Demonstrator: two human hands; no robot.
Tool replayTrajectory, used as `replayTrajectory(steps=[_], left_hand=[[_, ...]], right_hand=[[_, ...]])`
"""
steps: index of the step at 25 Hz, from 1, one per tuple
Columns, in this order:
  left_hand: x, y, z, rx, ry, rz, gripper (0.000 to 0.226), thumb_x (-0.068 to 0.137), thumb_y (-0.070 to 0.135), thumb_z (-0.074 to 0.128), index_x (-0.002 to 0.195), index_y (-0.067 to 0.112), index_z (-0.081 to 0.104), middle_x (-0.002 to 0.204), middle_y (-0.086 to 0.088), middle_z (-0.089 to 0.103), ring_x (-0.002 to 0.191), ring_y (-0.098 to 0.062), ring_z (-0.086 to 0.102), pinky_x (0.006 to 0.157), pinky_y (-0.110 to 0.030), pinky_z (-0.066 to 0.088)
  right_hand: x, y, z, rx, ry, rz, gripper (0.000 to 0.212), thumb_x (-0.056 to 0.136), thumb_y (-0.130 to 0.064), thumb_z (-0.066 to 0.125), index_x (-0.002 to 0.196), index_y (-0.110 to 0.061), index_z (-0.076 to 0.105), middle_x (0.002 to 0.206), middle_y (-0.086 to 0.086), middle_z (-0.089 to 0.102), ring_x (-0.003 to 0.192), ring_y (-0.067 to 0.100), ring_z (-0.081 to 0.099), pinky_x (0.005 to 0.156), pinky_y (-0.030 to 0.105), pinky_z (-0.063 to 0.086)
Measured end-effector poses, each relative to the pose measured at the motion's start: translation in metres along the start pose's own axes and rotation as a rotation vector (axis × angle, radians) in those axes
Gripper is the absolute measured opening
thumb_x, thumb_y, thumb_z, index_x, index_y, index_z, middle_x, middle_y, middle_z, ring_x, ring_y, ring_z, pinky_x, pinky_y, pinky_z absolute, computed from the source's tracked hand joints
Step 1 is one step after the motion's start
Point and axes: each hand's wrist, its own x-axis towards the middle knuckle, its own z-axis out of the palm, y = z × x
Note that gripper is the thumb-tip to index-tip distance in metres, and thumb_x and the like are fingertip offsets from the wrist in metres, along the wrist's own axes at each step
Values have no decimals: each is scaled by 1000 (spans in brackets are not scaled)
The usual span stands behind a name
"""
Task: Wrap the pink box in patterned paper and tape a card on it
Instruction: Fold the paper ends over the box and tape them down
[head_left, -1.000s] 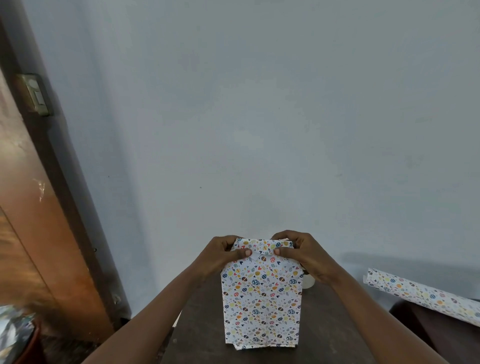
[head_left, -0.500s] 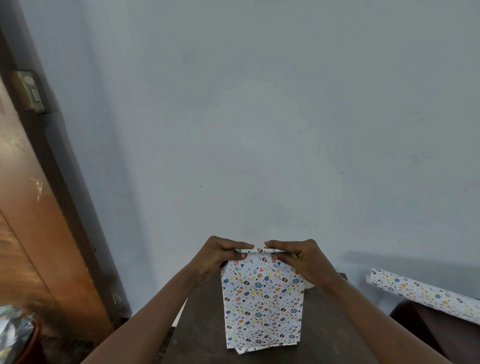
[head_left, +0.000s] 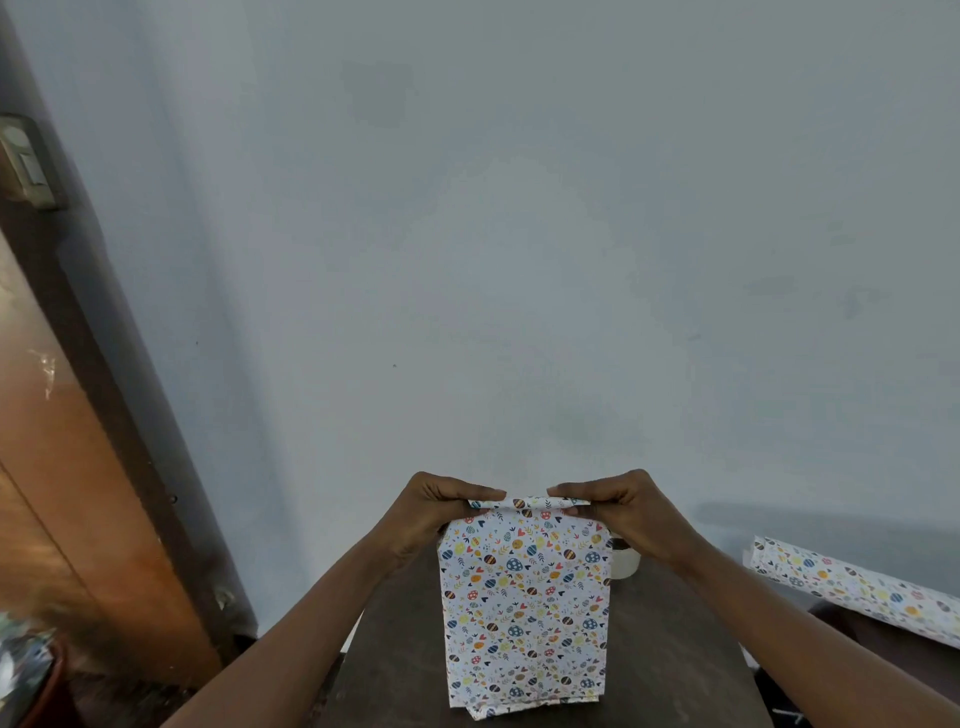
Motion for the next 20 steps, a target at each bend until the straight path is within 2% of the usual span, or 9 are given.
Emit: replayTrajectory(steps=[3,5,7,10,12,14,16,18,20], left_hand=[[5,-7,0,-25,17,17,48,85,-16,46,70,18,78,90,-3,75,86,-22,70,67,-23,57],[7,-10,-2,-15,36,58,34,77,-1,51,68,17,78,91,-4,75,84,-19,69,62,-19,54],[8,-13,-5,7,-19,96,28,69,17,52,73,18,79,100,-4,73,90,-21,69,66,-20,54],[8,-14,-5,95,-3,98,13,70,16,71,75,25,78,92,6,74,91,-15,69,70,-20,53],[9,-13,-2,155,72,101,23,71,3,77,79,24,77,86,12,74,89,-7,69,71,-16,51],[8,-11,3,110,102,85,37,71,-4,74,96,23,71,84,12,74,85,-6,70,70,-14,52],[9,-11,4,39,117,52,53,70,-5,74,111,28,64,90,14,73,89,-9,70,72,-16,54],[10,-11,4,30,143,32,49,68,-2,77,107,27,67,96,17,71,92,-9,69,75,-17,54],[12,-11,6,61,176,32,35,67,-1,78,90,24,73,89,11,73,83,-11,71,70,-19,55]], right_hand=[[-4,6,6,-29,62,-89,36,82,-5,63,95,-38,73,85,-29,68,78,-6,68,62,10,53],[-6,12,11,-105,107,-201,31,79,-18,59,100,-37,71,99,-35,64,94,-3,66,75,15,55],[-5,19,13,-174,129,-286,34,80,-16,55,108,-33,67,107,-36,61,100,0,65,82,17,54],[-2,19,11,-58,114,-156,39,77,-18,51,96,-44,72,104,-30,66,99,0,65,70,10,51],[0,21,8,39,58,-75,31,78,-12,58,89,-36,75,100,-21,70,96,0,65,65,8,48],[3,21,5,99,11,-12,25,77,-7,73,87,-30,77,101,-12,71,95,3,66,67,11,50],[4,15,3,110,6,22,27,73,-6,77,89,-27,75,98,-7,71,88,2,68,65,10,49],[6,12,3,96,3,54,35,72,-11,78,100,-28,69,96,-6,70,86,1,68,67,13,51],[10,11,3,24,28,53,32,73,-12,78,98,-29,67,93,-10,70,86,-3,67,70,13,52]])
